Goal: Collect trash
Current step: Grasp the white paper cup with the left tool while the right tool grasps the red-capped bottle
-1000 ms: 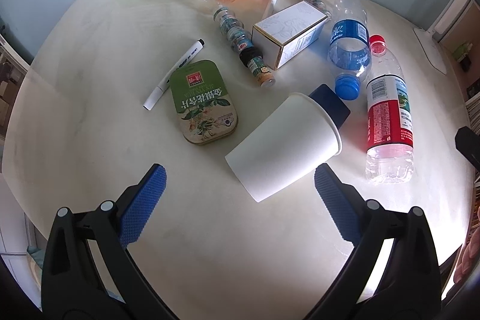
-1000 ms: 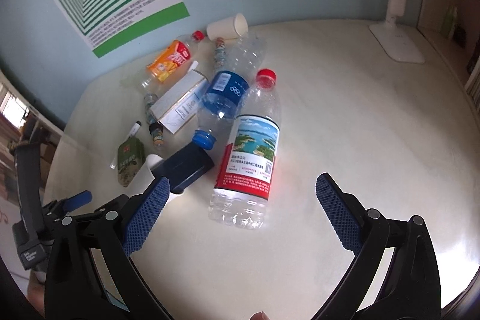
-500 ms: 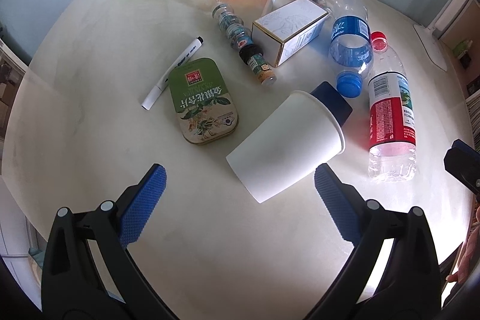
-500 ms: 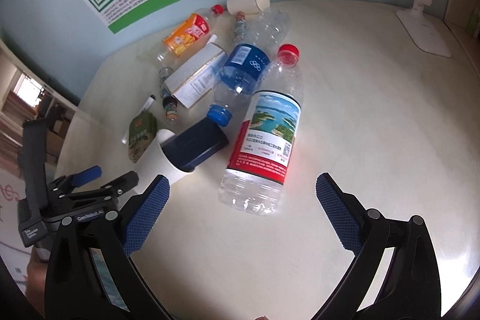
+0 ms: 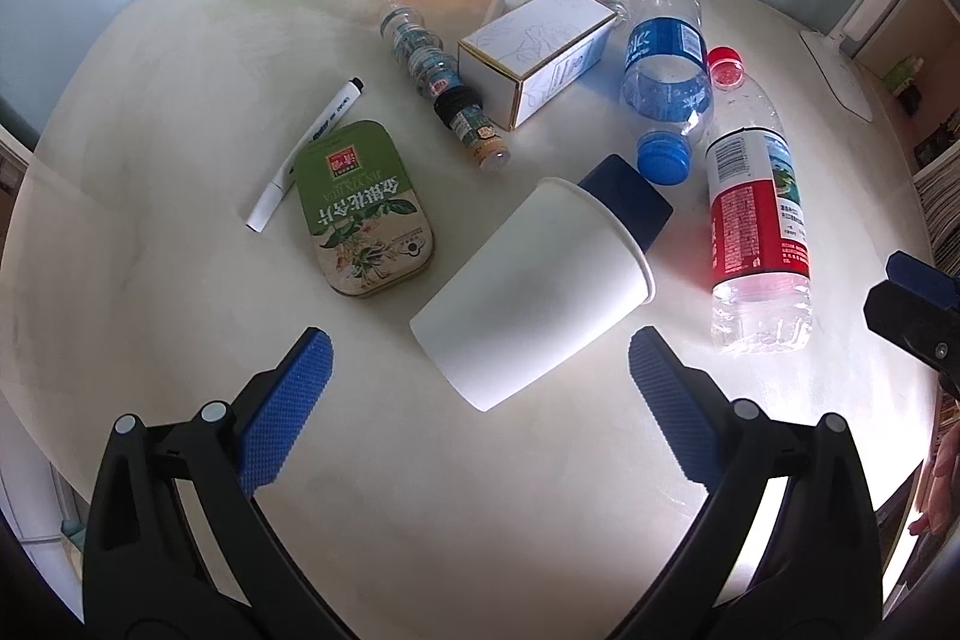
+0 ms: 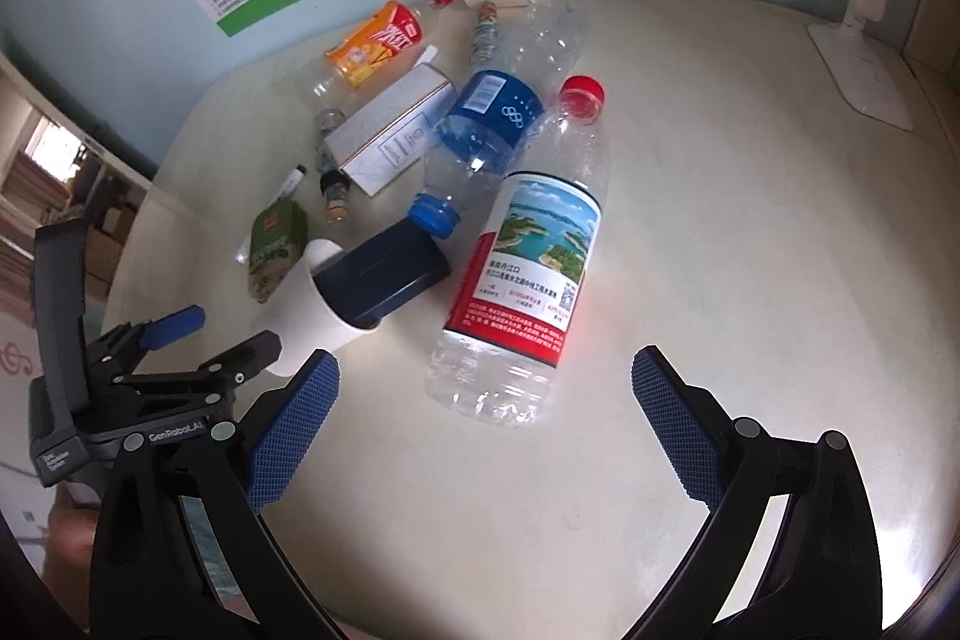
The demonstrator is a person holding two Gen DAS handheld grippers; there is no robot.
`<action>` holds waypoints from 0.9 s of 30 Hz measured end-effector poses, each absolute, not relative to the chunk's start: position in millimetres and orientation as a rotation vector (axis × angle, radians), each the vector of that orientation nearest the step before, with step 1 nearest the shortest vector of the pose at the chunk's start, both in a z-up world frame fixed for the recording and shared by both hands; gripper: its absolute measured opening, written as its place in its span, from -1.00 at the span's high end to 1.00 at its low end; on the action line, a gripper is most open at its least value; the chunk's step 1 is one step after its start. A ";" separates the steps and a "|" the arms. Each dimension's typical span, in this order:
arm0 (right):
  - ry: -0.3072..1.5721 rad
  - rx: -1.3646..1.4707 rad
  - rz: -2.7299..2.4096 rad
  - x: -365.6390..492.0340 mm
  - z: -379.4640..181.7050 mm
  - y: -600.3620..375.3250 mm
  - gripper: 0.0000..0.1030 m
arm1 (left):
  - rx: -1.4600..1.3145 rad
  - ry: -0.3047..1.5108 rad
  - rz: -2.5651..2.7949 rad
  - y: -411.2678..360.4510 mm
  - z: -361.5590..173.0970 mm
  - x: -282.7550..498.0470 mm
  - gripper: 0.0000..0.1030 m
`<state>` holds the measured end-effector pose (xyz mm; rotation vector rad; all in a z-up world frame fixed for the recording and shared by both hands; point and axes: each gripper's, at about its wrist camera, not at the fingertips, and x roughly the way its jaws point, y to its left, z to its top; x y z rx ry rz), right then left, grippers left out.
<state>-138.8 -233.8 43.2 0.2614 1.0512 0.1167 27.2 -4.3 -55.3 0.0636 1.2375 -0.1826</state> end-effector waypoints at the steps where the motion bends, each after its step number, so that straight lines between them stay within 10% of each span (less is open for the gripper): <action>1: 1.066 0.262 0.103 -135.4 40.7 -234.6 -0.89 | 0.066 1.238 -0.193 -5.5 -56.7 28.9 -0.87; 13: 1.179 0.341 0.049 -89.4 2.3 -243.0 -0.88 | 0.218 1.255 -0.326 -28.8 -81.1 49.1 -0.86; 23: 1.229 0.430 0.078 -78.9 -22.0 -249.3 -0.84 | 0.200 1.268 -0.416 -22.5 -85.3 43.6 -0.29; 25: 1.241 0.437 0.086 -77.6 -24.7 -249.3 -0.30 | 0.187 1.266 -0.428 -19.5 -84.3 41.9 -0.22; 27: 1.251 0.463 0.100 -77.8 -27.6 -251.0 -0.30 | 0.174 1.268 -0.441 -15.8 -82.9 39.5 -0.12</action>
